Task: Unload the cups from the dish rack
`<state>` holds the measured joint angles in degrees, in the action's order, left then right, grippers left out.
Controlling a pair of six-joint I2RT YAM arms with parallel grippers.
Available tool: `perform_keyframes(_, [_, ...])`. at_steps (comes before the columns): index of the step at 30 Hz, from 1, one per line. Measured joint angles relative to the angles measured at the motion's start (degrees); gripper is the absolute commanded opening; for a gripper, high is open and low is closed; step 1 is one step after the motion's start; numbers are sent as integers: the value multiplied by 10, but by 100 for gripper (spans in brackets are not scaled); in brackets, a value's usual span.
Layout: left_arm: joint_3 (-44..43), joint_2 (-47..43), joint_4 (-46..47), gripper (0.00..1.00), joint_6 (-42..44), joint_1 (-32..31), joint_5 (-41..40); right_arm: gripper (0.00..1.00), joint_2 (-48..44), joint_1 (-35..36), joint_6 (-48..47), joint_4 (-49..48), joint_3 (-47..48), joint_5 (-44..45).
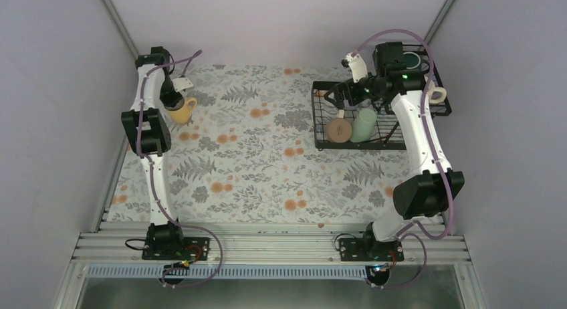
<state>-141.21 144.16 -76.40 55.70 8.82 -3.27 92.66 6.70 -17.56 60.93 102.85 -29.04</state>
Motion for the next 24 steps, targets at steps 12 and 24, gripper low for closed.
perform_keyframes(12, [0, 9, 20, 61, -21, -3, -24, 100, 0, 0, 0, -11, -11, 0])
perform_keyframes(24, [-19, -58, 32, 100, -44, -10, -26, 100, -8, 0, -31, -20, -81, 78])
